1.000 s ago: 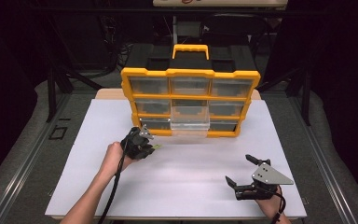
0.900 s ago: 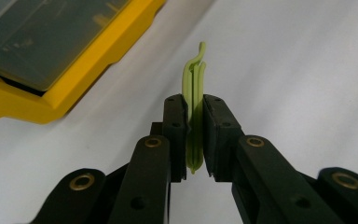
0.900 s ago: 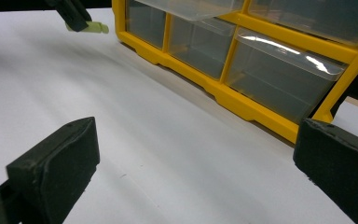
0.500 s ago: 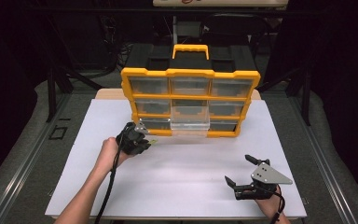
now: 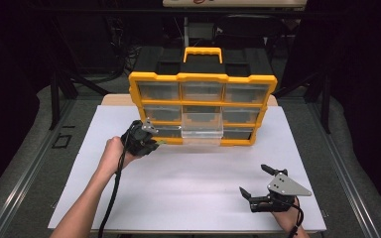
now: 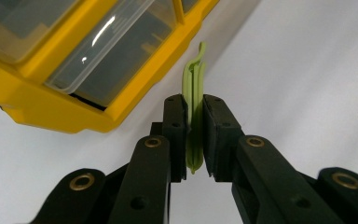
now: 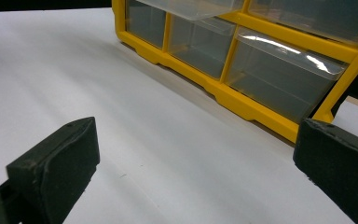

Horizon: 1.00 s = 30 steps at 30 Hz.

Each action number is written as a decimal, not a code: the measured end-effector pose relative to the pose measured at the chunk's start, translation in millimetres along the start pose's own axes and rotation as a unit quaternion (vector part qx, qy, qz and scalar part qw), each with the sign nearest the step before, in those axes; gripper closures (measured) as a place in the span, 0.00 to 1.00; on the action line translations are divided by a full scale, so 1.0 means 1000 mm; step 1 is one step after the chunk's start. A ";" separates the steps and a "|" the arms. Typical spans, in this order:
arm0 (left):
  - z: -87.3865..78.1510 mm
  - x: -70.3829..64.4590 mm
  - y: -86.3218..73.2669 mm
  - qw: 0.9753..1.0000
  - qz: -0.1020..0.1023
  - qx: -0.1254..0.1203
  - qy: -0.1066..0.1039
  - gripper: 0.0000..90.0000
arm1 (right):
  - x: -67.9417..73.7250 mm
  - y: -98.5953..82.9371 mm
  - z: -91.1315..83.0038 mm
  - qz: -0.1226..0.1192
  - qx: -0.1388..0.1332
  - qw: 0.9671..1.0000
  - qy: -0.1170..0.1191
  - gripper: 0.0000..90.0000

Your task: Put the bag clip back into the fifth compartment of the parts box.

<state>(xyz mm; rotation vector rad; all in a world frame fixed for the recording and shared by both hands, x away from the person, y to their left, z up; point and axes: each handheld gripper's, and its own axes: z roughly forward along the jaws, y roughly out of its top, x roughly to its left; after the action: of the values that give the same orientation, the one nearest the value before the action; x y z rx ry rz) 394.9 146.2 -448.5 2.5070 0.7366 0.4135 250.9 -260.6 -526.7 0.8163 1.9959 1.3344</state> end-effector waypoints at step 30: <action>-0.029 0.019 0.029 1.000 0.019 0.018 0.008 0.89 | -0.001 0.000 0.001 0.000 0.000 1.000 0.000 0.00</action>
<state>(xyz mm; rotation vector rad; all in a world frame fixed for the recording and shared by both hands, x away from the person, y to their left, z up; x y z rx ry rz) 410.4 146.0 -406.3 2.5588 0.7091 0.4380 251.9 -260.9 -526.9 0.8165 1.9952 1.3343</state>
